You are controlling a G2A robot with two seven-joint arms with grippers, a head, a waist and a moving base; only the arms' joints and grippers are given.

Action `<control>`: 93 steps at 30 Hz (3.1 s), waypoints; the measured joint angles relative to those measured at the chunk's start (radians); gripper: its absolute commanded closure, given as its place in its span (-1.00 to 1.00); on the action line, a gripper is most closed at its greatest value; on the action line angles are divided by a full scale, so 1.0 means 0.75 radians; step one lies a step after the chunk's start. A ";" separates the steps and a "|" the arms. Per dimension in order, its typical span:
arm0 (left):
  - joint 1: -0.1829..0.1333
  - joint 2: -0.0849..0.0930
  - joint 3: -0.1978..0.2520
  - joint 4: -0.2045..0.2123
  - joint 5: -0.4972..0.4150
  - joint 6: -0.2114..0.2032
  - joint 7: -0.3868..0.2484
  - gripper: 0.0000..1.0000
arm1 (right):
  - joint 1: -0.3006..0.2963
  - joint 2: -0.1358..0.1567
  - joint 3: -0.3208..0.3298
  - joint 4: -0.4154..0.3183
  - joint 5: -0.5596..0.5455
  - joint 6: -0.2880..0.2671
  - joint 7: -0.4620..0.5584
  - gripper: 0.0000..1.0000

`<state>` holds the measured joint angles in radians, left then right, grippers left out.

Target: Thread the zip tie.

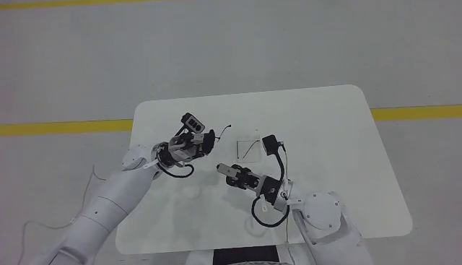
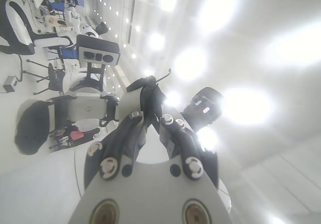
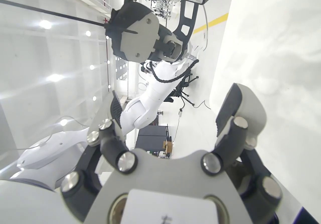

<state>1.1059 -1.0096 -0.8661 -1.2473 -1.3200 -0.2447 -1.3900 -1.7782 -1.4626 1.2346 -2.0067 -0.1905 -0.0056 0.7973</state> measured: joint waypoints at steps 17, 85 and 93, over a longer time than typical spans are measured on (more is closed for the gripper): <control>-0.028 0.009 0.041 0.020 -0.022 -0.019 0.000 1.00 | 0.043 0.002 -0.001 0.087 0.272 0.044 -0.033 -1.00; -0.028 0.009 0.041 0.020 -0.022 -0.019 0.000 1.00 | 0.283 0.026 -0.144 0.469 1.076 -0.113 -0.126 0.34; -0.028 0.009 0.041 0.020 -0.022 -0.019 0.000 1.00 | 0.273 0.033 -0.160 0.460 1.095 -0.177 -0.128 0.46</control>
<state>1.0848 -1.0026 -0.8352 -1.2326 -1.3363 -0.2591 -1.3900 -1.5738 -1.4379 1.1148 -1.6616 0.6310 -0.1383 0.7016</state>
